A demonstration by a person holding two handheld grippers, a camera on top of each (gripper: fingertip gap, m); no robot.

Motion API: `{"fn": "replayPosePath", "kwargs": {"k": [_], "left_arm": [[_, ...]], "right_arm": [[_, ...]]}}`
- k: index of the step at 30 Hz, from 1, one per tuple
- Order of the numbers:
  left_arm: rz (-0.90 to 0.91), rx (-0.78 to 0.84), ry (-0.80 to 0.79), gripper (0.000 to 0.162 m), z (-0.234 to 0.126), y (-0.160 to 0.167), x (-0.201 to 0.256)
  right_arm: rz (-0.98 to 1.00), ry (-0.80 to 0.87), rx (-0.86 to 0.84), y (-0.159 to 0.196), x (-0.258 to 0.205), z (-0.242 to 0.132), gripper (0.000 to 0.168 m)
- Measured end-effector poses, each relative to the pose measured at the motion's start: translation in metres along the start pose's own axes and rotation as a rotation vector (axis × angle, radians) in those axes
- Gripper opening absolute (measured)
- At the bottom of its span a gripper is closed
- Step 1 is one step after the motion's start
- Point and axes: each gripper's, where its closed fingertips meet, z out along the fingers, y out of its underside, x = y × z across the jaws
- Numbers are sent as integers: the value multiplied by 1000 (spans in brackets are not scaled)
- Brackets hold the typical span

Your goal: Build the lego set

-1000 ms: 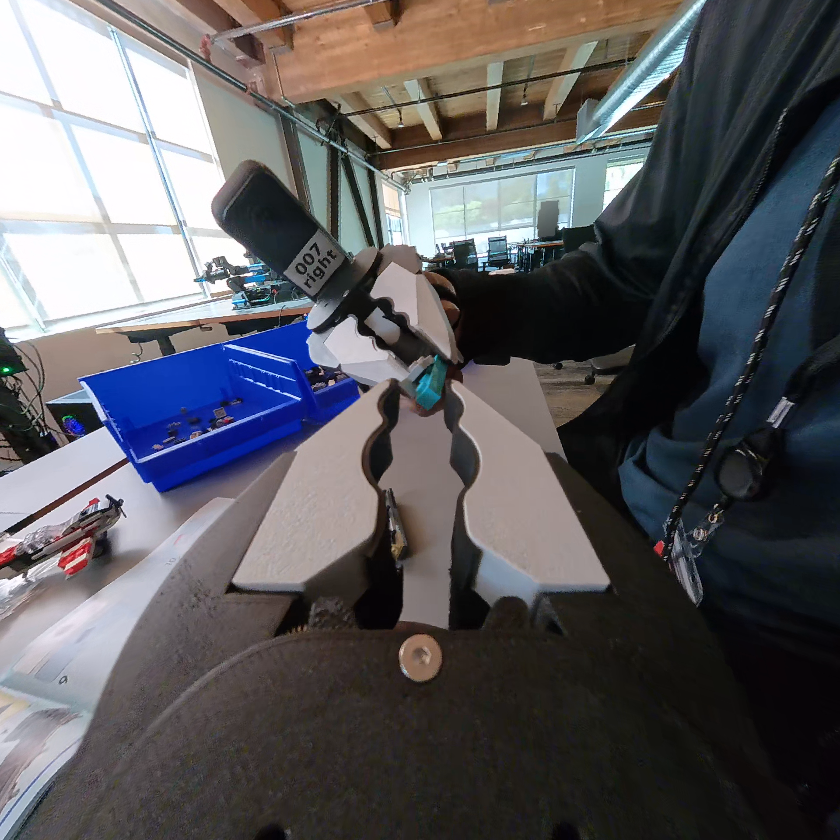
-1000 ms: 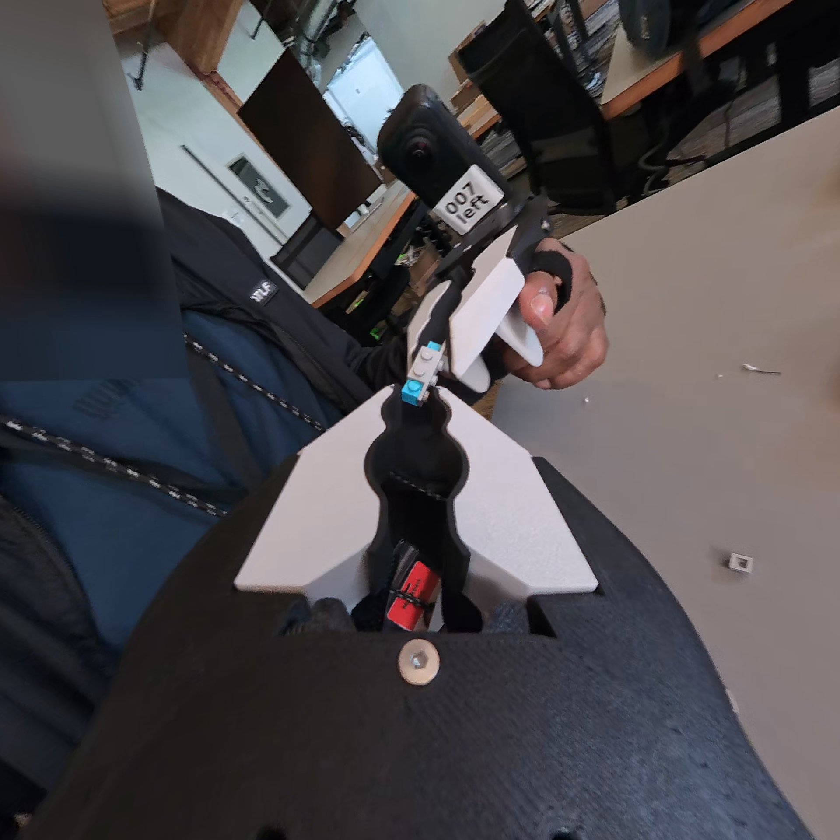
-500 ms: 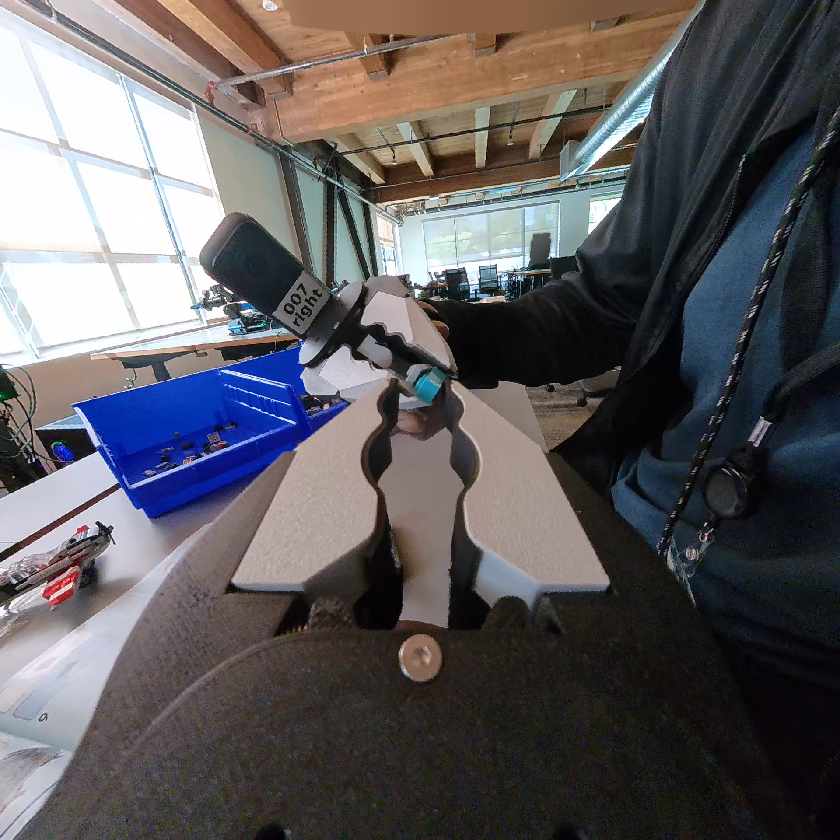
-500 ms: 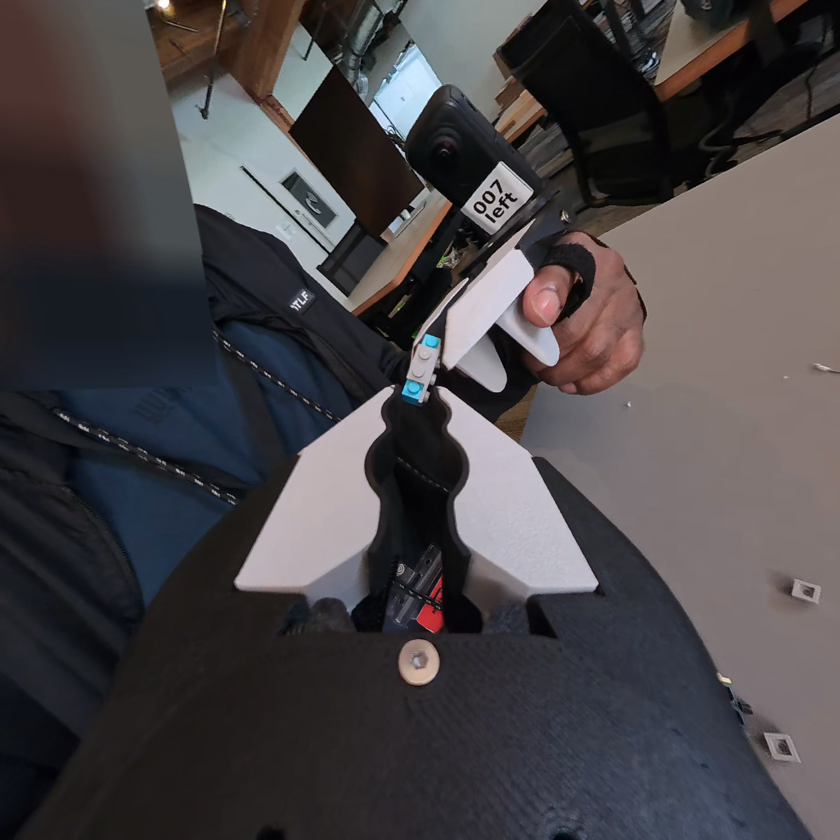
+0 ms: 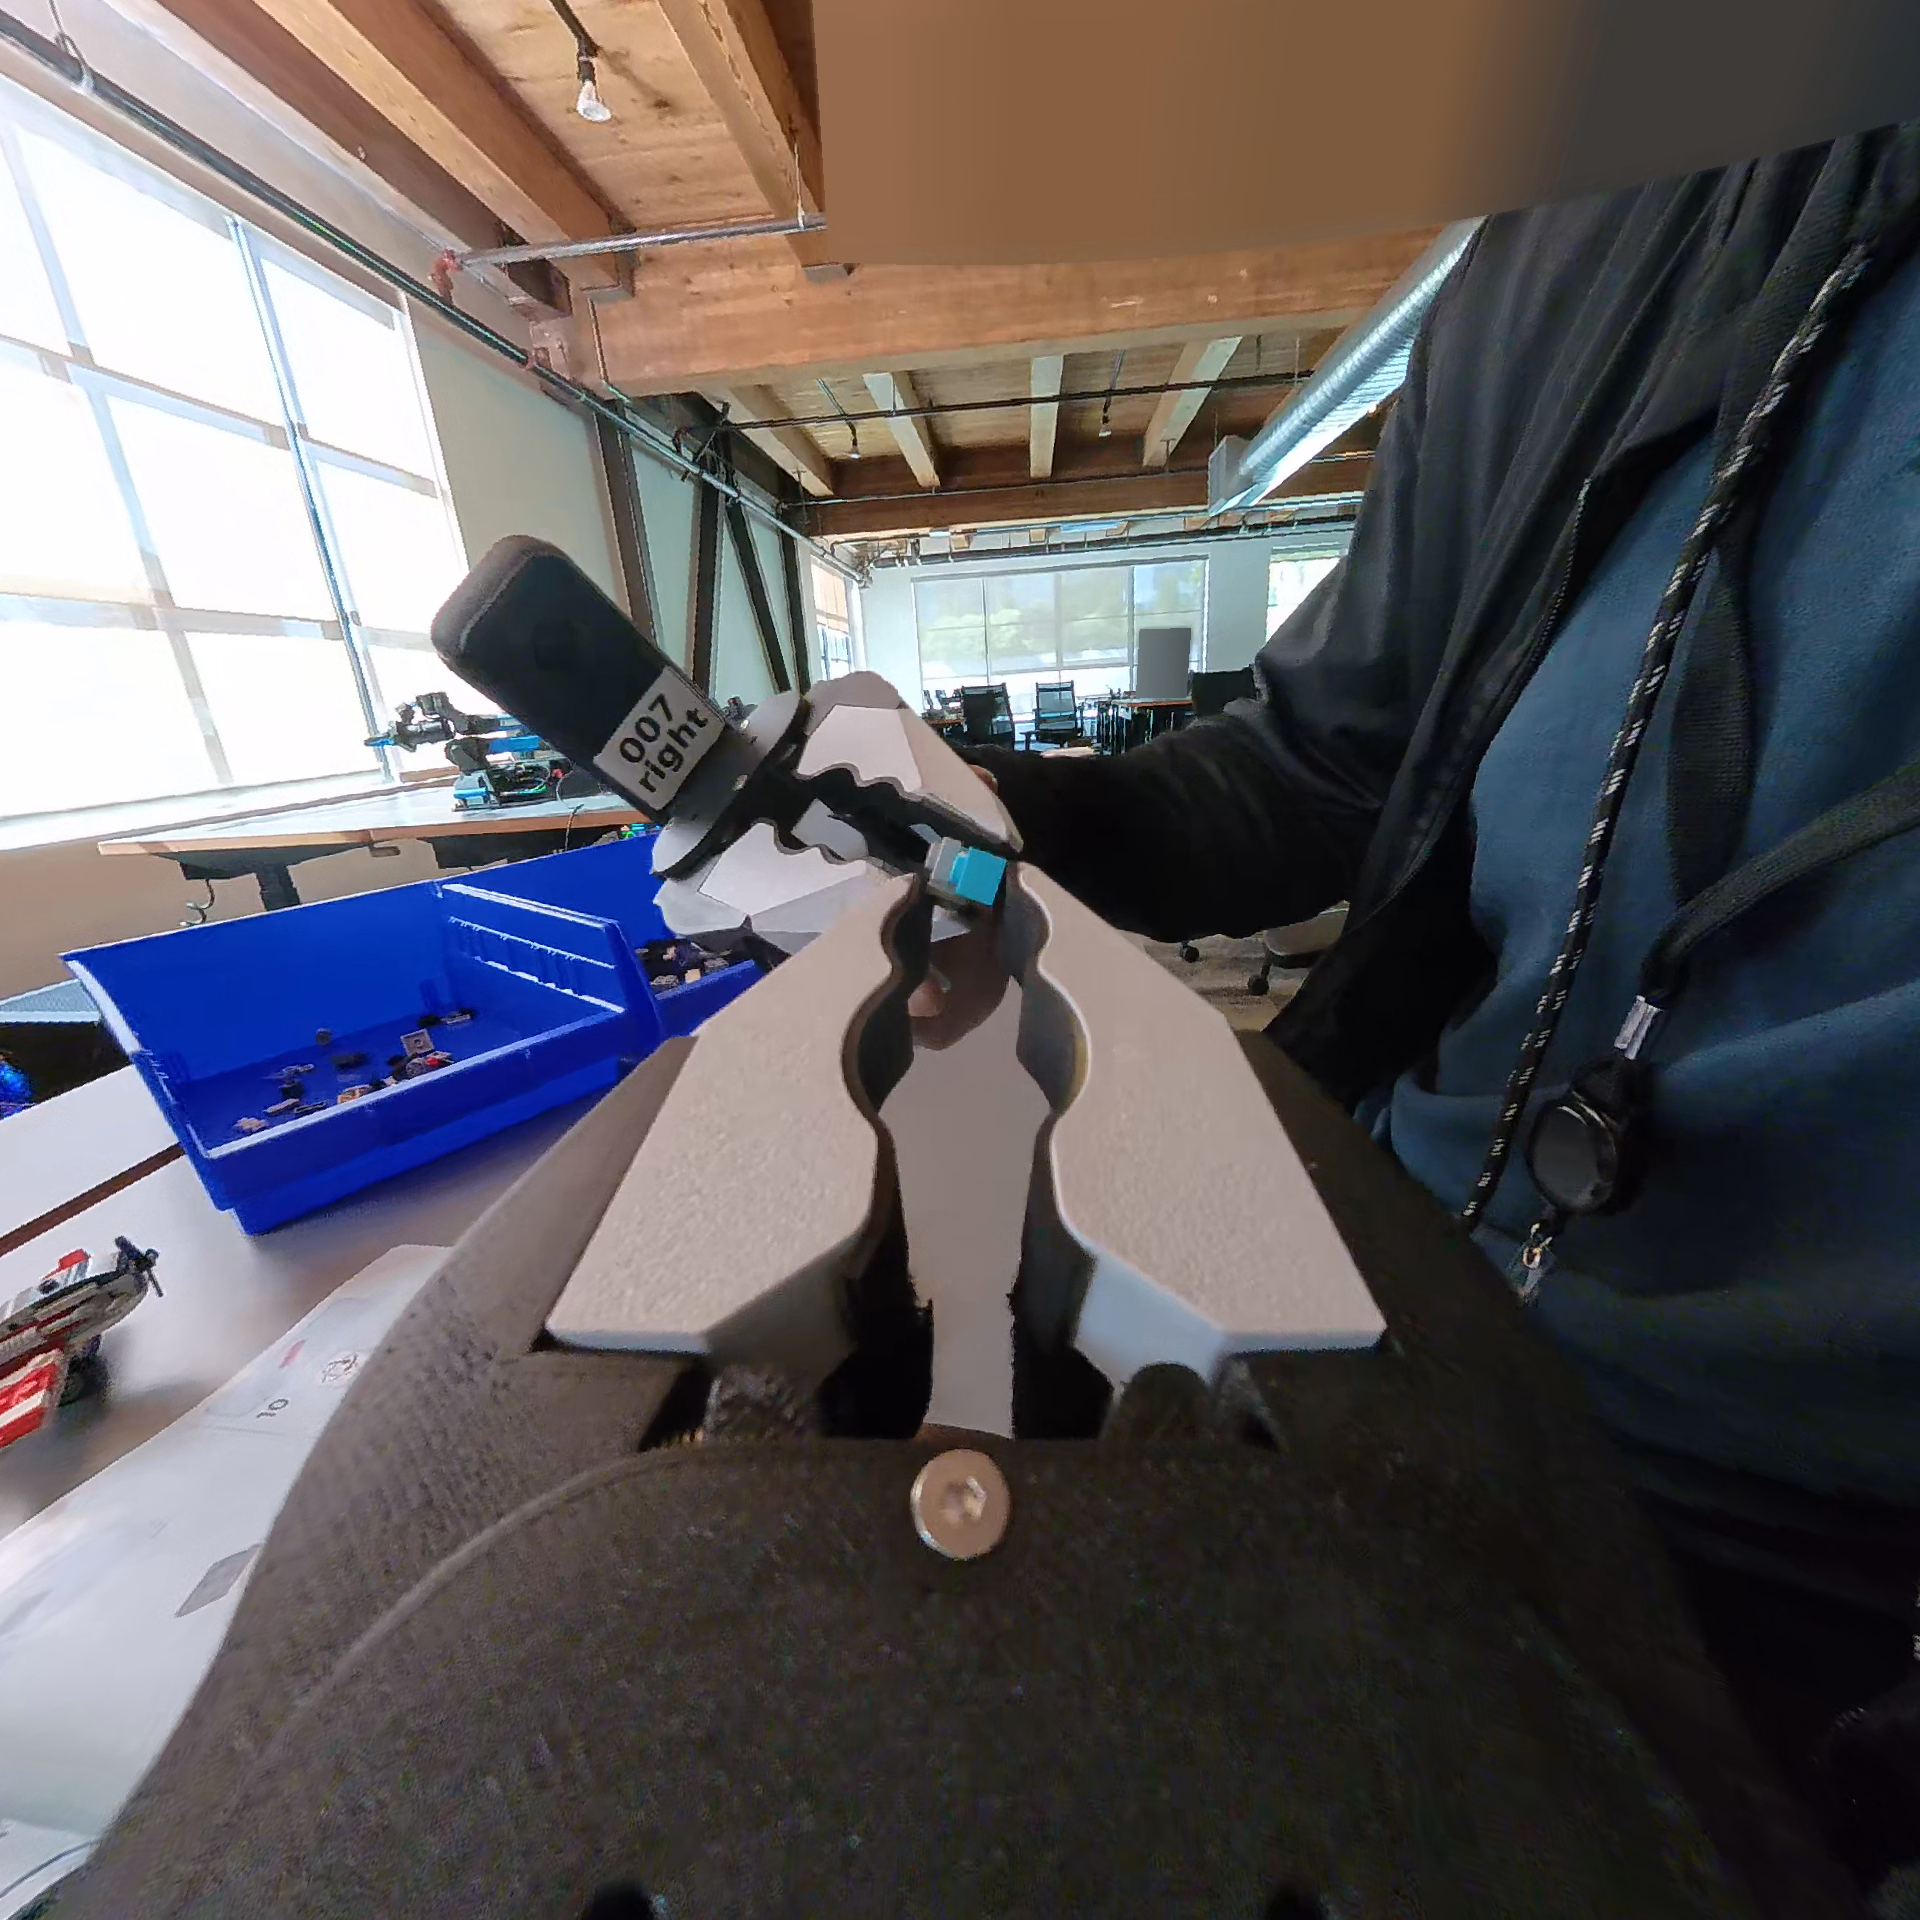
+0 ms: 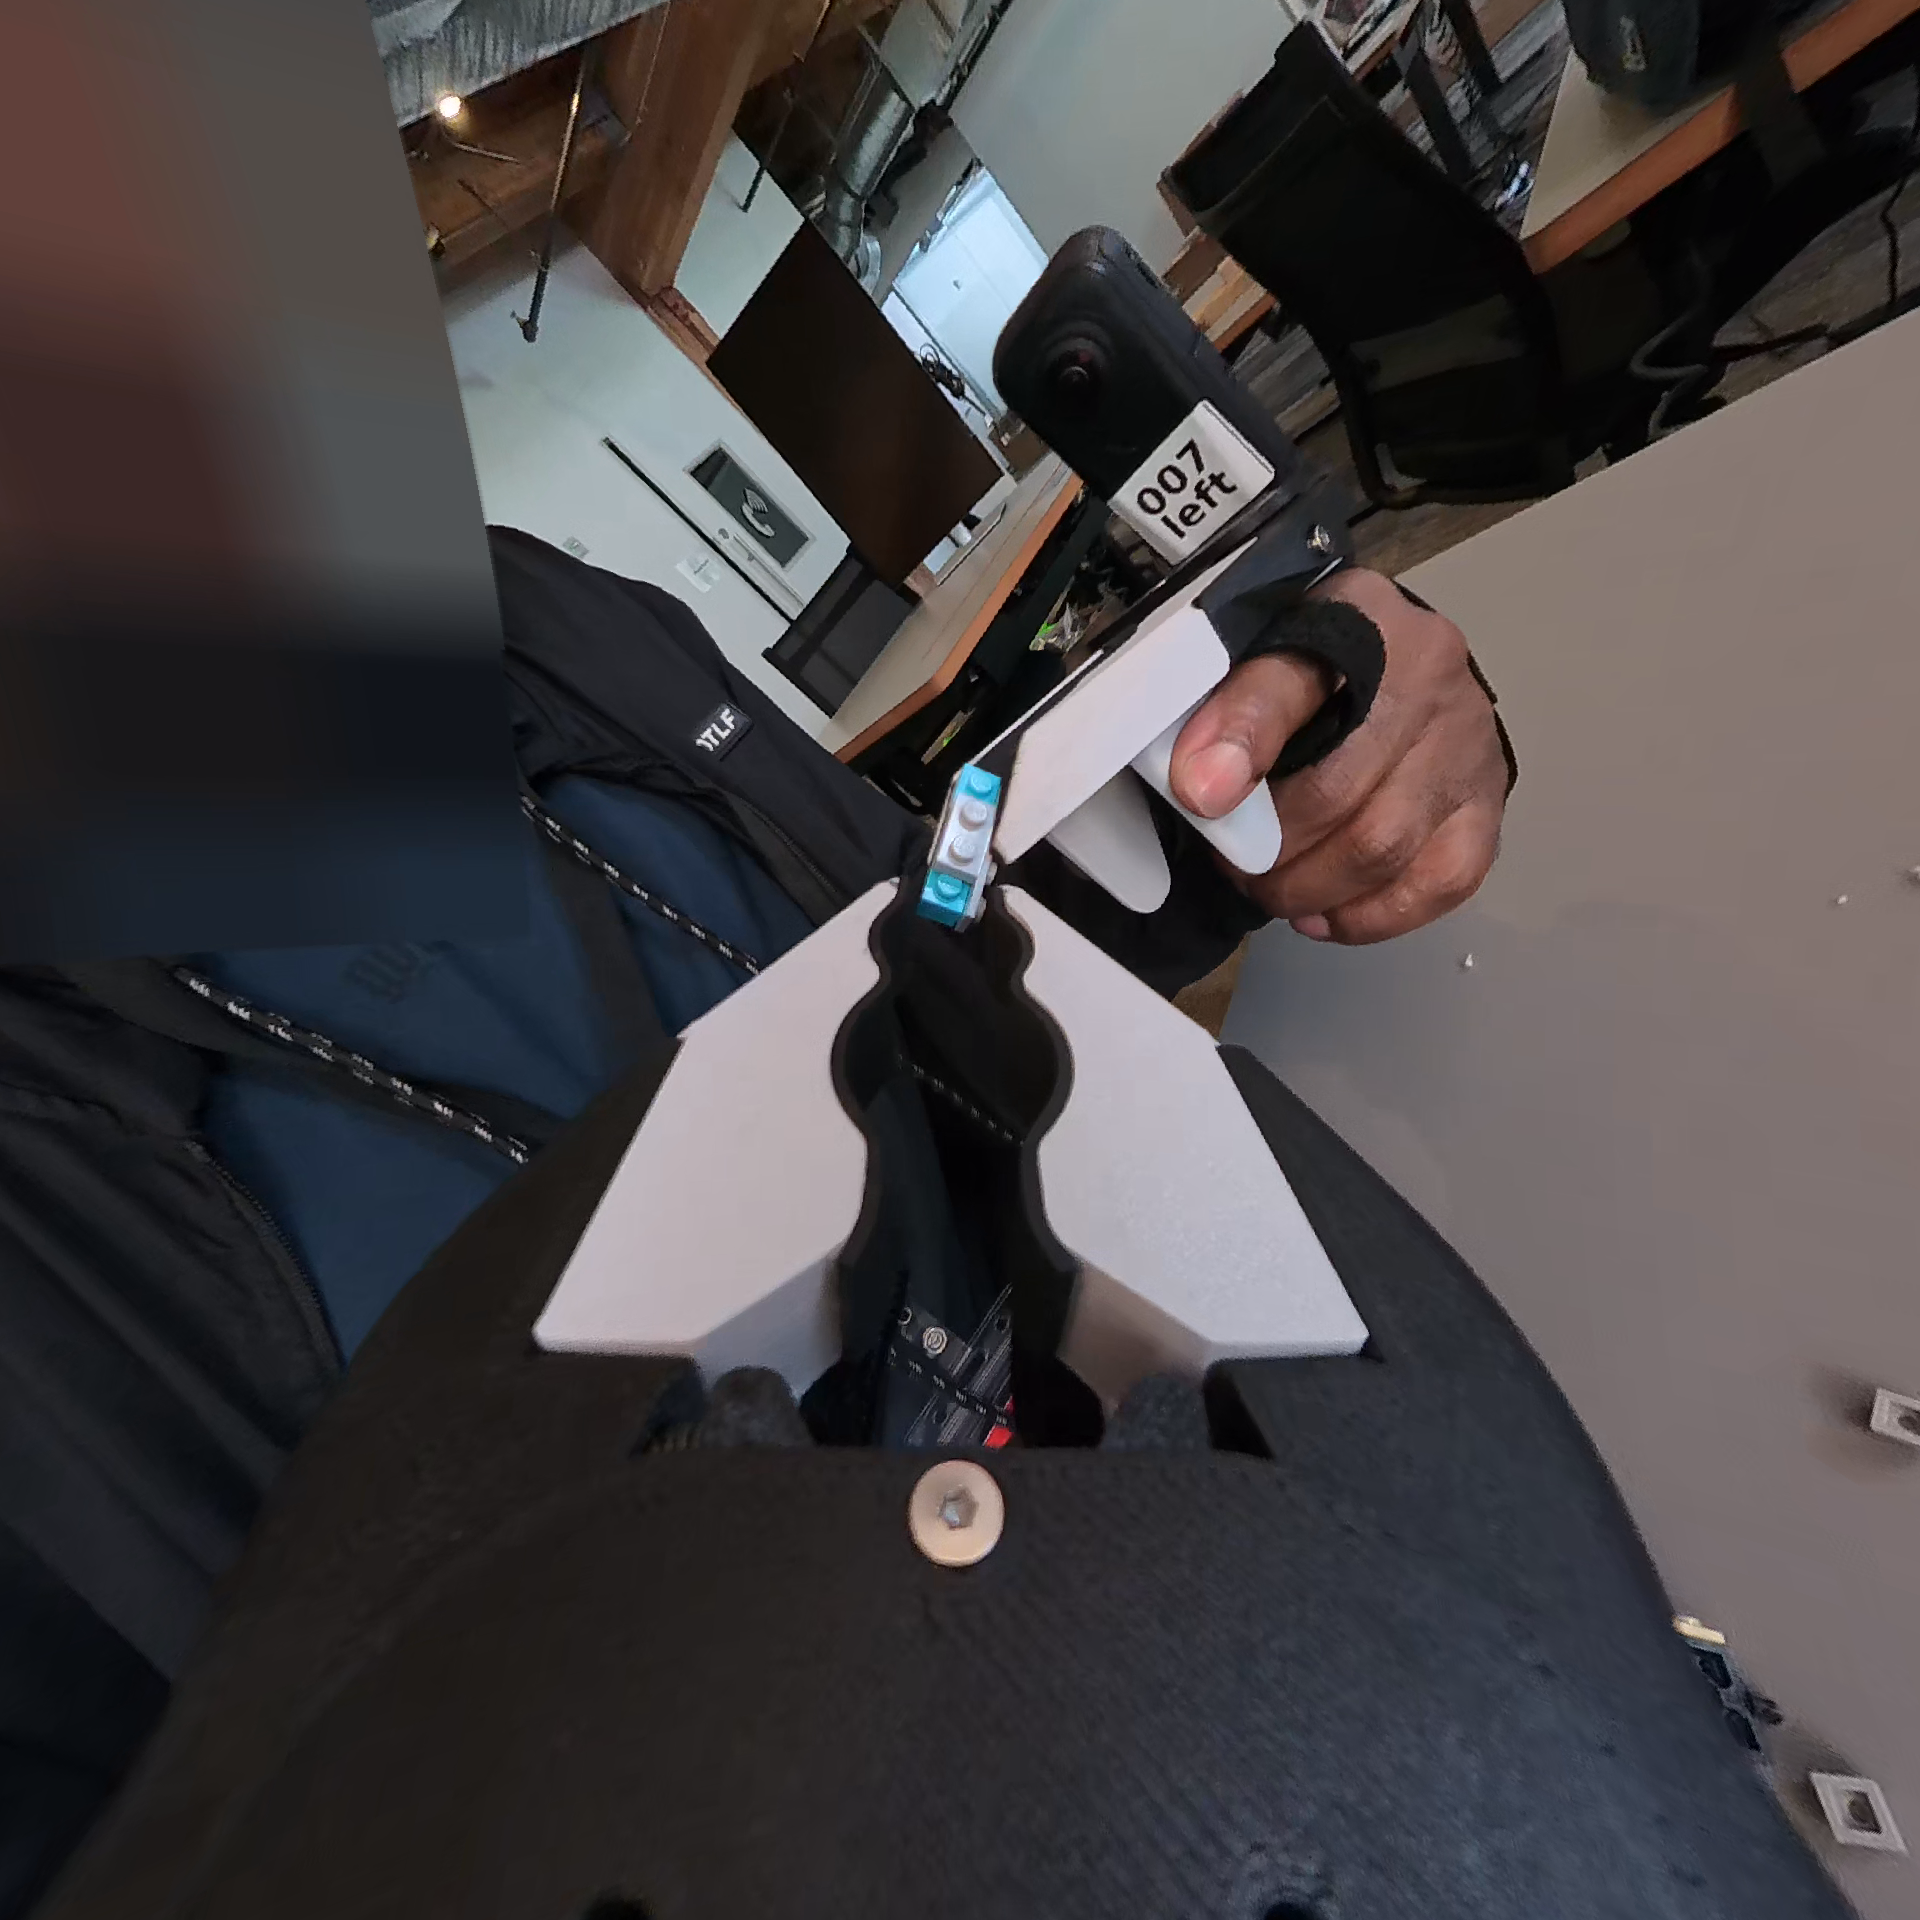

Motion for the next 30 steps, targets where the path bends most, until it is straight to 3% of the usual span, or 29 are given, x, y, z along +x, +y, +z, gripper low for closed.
{"fn": "replayPosePath", "kwargs": {"k": [18, 24, 30], "left_arm": [[-12, 66, -26, 11, -8, -12, -6], [-10, 104, -68, 12, -15, -19, -13], [9, 94, -142, 12, -16, -17, -24]], "right_arm": [[-95, 83, 107, -16, 0, 5, 15], [-229, 222, 181, -25, 8, -4, 17], [-406, 412, 219, -28, 19, -12, 31]]}}
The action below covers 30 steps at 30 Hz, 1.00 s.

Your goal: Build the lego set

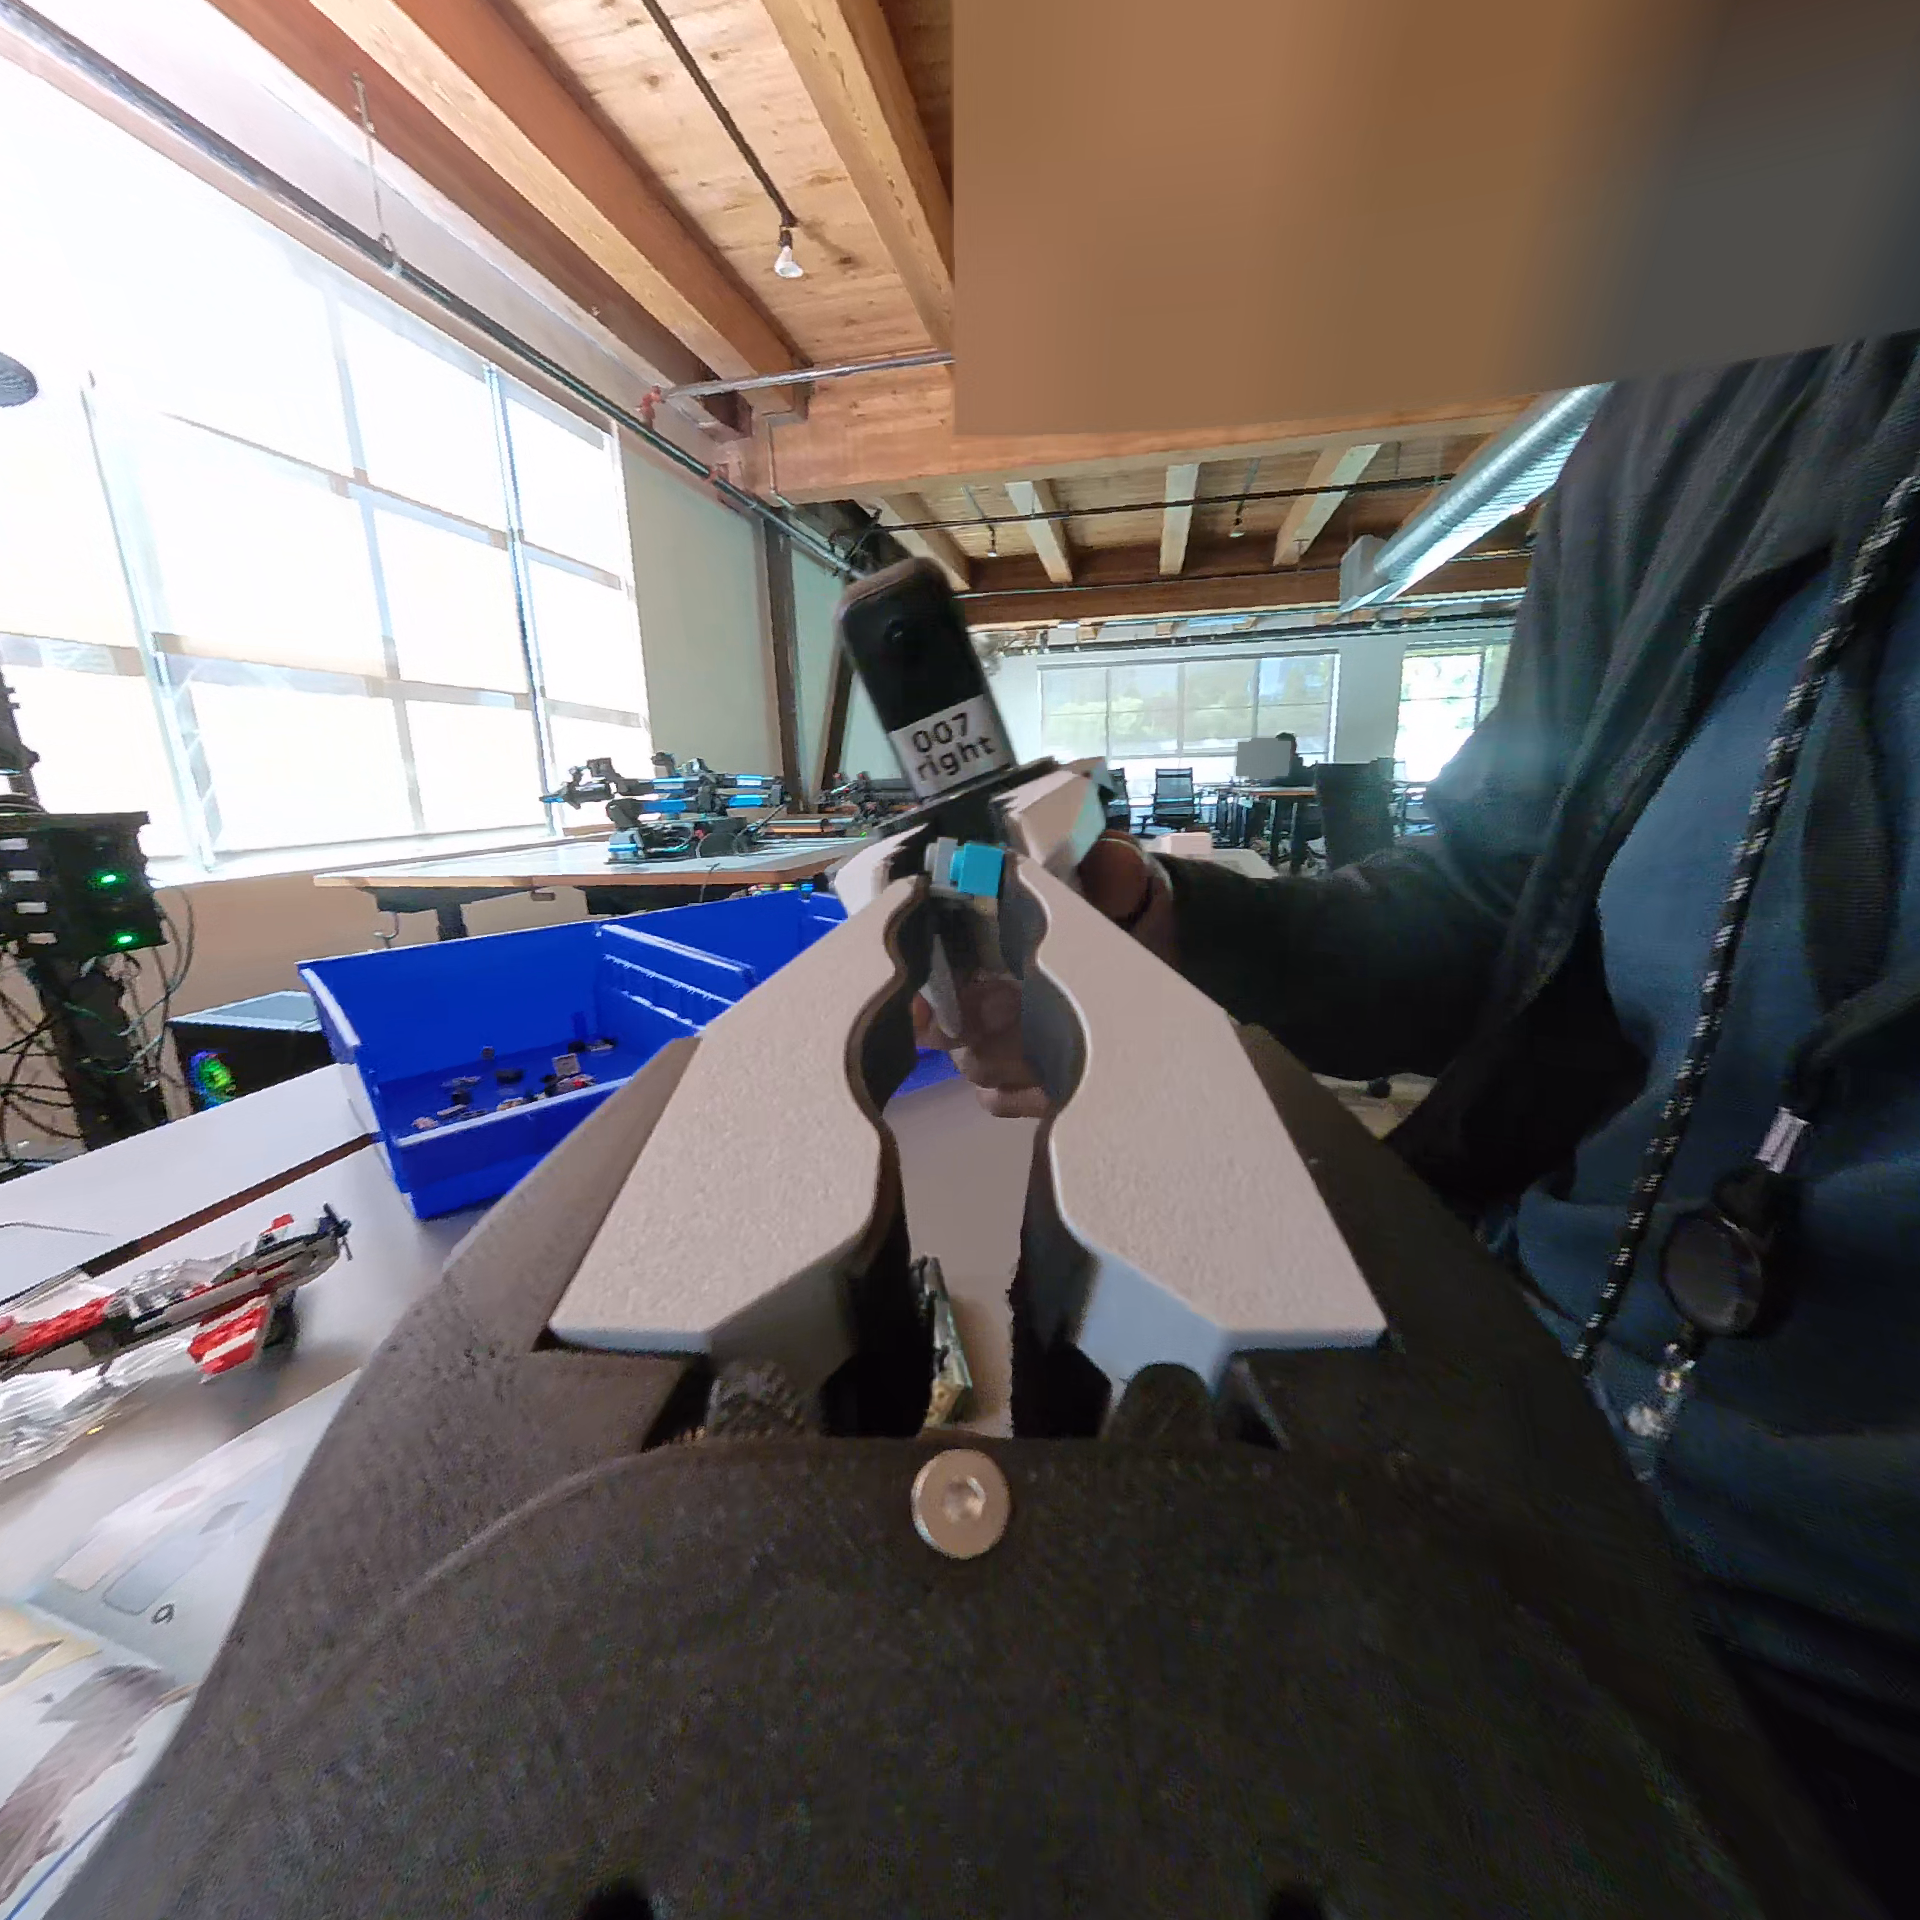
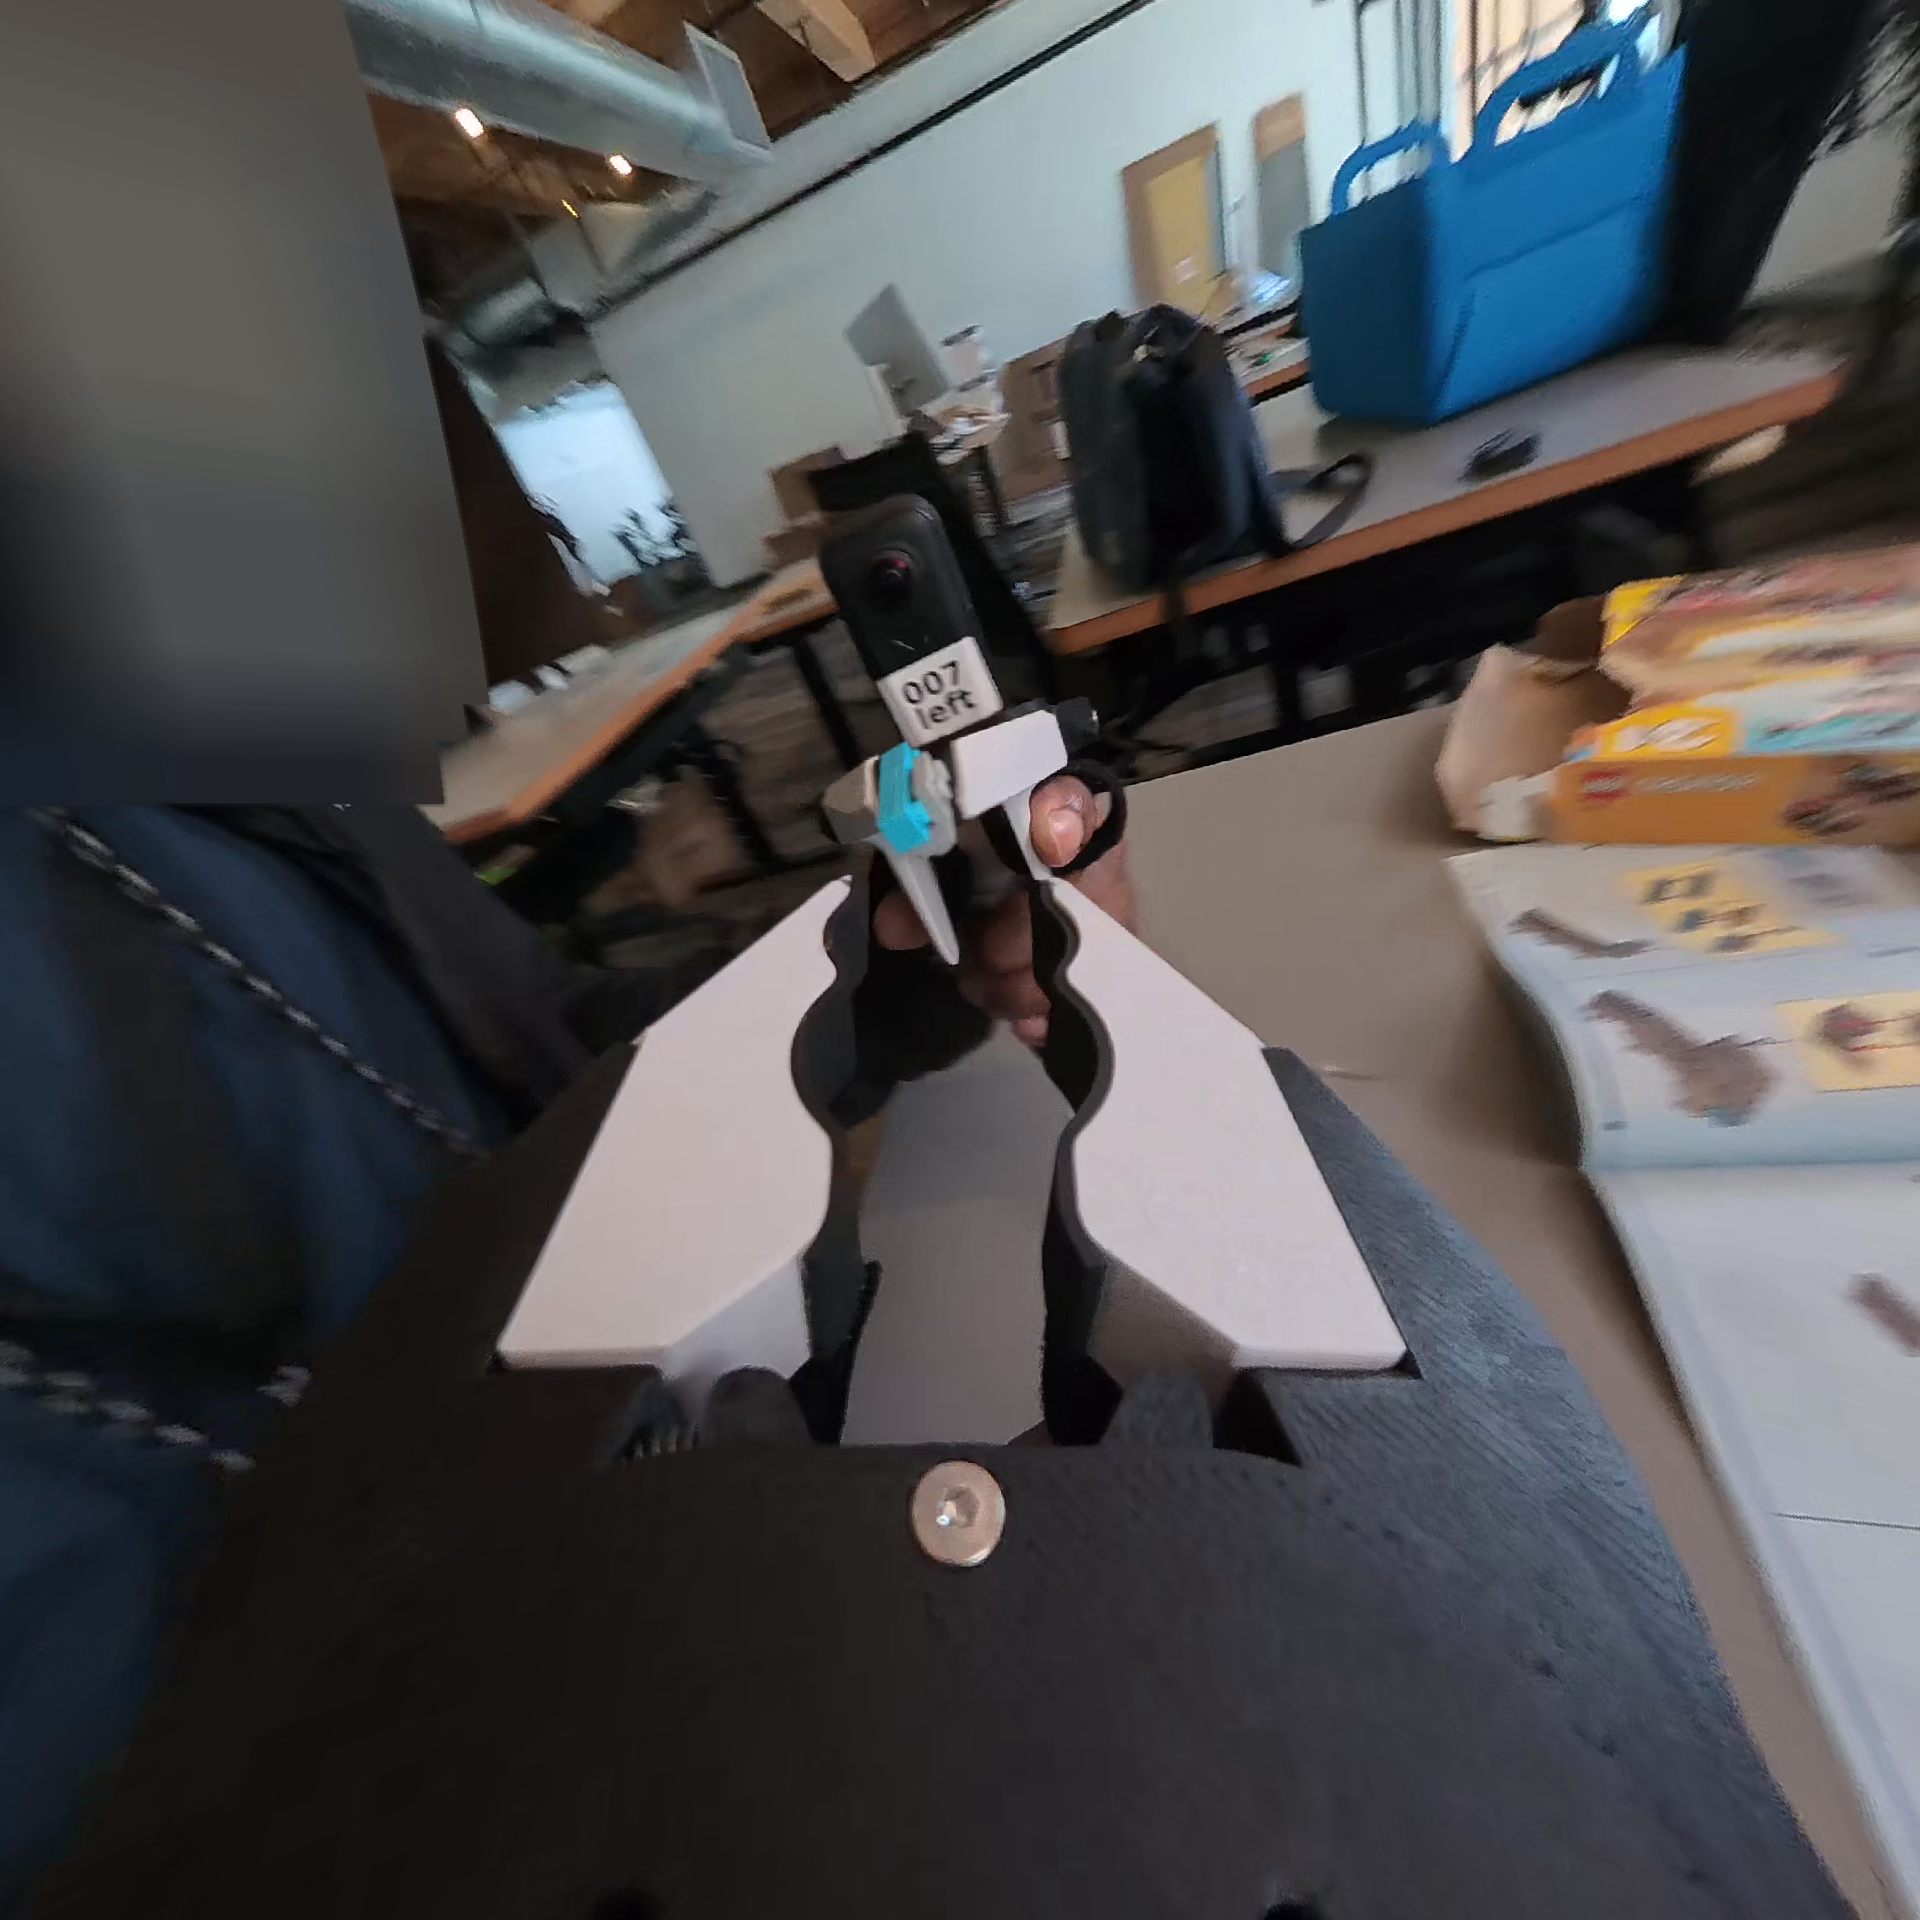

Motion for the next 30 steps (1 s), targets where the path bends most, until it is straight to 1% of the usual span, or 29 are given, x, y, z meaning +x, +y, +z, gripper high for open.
{"fn": "replayPosePath", "kwargs": {"k": [3, 5, 10, 13, 19, 23, 26, 30], "left_arm": [[13, -33, -33, 12, 5, 7, -4], [14, -65, -48, 11, 10, 16, -6], [-2, -115, -77, 11, 27, 36, -12], [-19, -127, -85, 11, 40, 48, -16], [-45, -153, -61, 12, 73, 72, -23], [-34, -161, -27, 11, 103, 82, -42], [22, -164, 22, 11, 129, 84, -64], [86, -155, 74, 11, 155, 93, -99]], "right_arm": [[-99, 59, -6, 4, 5, -1, 32], [-135, 71, 22, 4, 9, -4, 31], [-140, 56, 57, 13, 19, -21, 23], [-122, 23, 74, 17, 24, -36, 18], [-117, -20, 74, 25, 37, -73, 17], [-165, -4, 93, 17, 56, -104, 17], [-247, 47, 125, 3, 76, -128, 17], [-414, 203, 179, -12, 111, -155, 19]]}}
